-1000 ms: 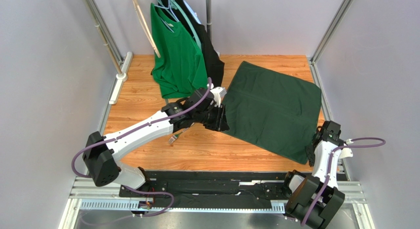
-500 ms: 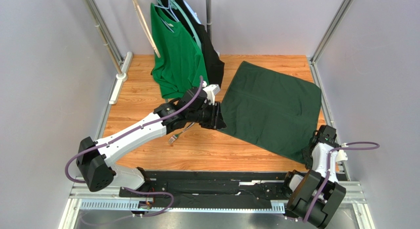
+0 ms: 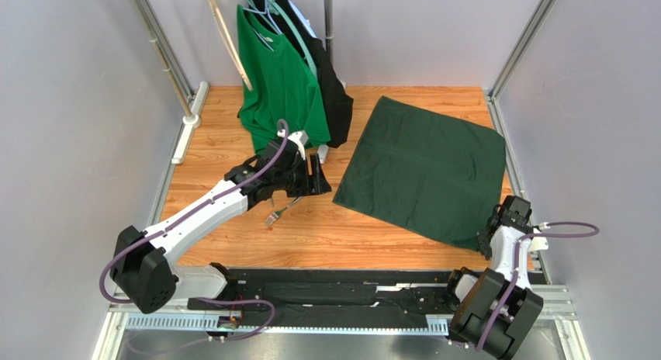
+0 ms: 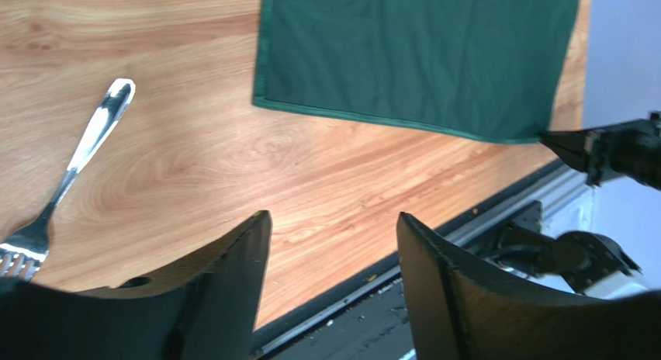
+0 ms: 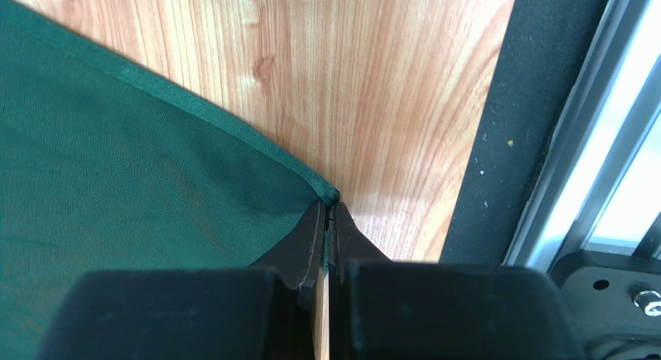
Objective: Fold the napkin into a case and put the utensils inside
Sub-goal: Pick up the flattened napkin from the center of the board.
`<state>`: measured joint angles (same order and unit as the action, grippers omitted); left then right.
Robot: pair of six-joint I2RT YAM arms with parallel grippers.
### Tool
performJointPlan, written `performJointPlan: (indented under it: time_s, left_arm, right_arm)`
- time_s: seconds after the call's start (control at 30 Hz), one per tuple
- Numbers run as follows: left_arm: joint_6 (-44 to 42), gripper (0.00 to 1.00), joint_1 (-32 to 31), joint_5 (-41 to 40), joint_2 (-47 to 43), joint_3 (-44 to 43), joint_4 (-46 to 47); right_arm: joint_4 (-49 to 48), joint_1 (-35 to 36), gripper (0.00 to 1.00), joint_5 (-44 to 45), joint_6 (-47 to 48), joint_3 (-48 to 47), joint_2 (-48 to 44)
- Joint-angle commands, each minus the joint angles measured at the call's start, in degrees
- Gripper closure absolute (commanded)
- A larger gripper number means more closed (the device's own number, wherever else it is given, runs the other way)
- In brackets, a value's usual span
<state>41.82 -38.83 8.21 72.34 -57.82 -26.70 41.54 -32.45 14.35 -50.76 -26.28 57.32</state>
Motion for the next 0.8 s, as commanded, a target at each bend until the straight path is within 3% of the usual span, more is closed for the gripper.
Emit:
performJointPlan:
  time_s: [0.0,0.1,0.2,0.3,0.5,0.77]
  left_arm:
    - [2.4,0.27,0.8,-1.9,3.0,1.9,3.9]
    - [3.9,0.30,0.8,-3.7,8.4,2.3,5.6]
    - [6.2,0.40,0.7,-9.6,14.0,0.1,1.8]
    - [8.2,0.39,-0.3,-16.1,17.9,-1.6,2.1]
    - [10.3,0.34,-6.1,-21.4,24.0,-8.4,-2.0]
    - [11.7,0.44,-8.5,-25.9,31.8,-14.2,-4.1]
  right_arm:
    - [2.4,0.0,1.00,-0.6,0.2,-0.7,-4.6]
    - [5.8,0.8,1.00,-1.5,-1.4,-2.1,-8.7]
    - [7.7,1.2,1.00,-1.0,-0.3,-4.3,-11.6]
    - [8.3,1.3,1.00,-1.7,0.1,-5.4,-12.6]
    - [8.0,1.3,1.00,-2.1,0.2,-5.1,-12.6]
    - [8.9,1.4,1.00,-2.5,0.2,-5.6,-13.8]
